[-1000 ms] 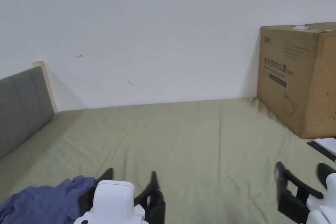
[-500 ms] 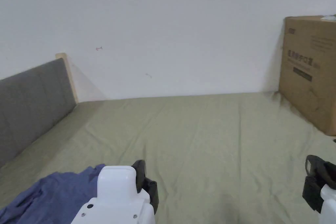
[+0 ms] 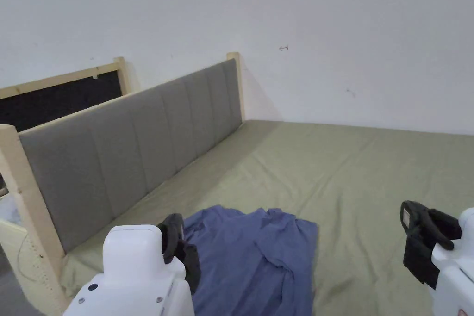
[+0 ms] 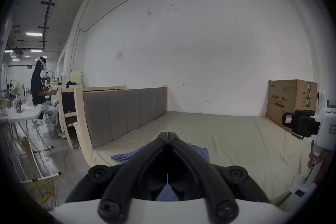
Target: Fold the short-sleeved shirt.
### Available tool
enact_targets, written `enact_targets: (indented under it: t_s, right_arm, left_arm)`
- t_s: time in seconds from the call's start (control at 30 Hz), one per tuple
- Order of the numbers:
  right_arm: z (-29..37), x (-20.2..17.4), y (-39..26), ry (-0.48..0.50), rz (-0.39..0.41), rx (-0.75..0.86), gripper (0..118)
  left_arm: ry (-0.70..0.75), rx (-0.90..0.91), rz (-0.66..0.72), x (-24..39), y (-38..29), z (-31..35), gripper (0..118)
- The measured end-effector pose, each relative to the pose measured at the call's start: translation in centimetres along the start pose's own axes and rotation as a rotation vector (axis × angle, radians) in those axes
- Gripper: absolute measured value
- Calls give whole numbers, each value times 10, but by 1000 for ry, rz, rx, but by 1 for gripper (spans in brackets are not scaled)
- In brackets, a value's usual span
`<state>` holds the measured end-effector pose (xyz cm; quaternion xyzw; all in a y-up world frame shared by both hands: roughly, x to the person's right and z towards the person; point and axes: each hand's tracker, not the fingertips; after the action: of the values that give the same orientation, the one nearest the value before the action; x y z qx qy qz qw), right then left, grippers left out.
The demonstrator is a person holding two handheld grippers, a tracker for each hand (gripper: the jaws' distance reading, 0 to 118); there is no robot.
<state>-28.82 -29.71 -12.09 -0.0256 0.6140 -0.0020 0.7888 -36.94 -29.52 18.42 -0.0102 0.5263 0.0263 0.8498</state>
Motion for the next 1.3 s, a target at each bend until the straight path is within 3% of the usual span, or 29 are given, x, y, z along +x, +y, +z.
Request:
enact_targets:
  t_s: [0.13,0.2,0.27,0.33,0.43,0.53,0.6,0.67,0.77,1.03,1.3]
  right_arm:
    - [-8,12,3,-2,-14,-22,0]
    - [-11,22,2,-5,-29,-34,0]
    - [-16,32,-2,-41,-20,-44,0]
    - [-23,42,-7,-87,-6,-81,0]
    - [-35,59,-18,-93,-25,-147,0]
    - [-48,74,-32,-106,-28,-218,0]
    - [-56,82,-41,-119,-23,-246,0]
    - [-62,88,-50,-121,-21,-270,0]
    - [-73,95,-60,-125,-14,-304,0]
    - [-85,94,-79,-96,-70,-359,0]
    - [-76,95,-78,-87,-68,-378,0]
  left_arm:
    - [-53,78,163,-10,18,-20,0]
    - [-47,46,153,-15,35,-57,0]
    - [-133,-78,169,-29,44,-117,0]
    - [-245,-332,217,-53,35,-207,0]
    - [-280,-903,277,-68,-10,-327,0]
    - [-263,-1204,339,-78,-78,-388,0]
    - [-143,-1287,268,-74,-108,-408,7]
    - [-116,-1347,201,-71,-132,-427,48]
    - [-174,-1371,192,-66,-140,-438,63]
    - [-204,-1505,143,-72,-139,-465,63]
    - [-103,-1308,-8,-38,-147,-429,63]
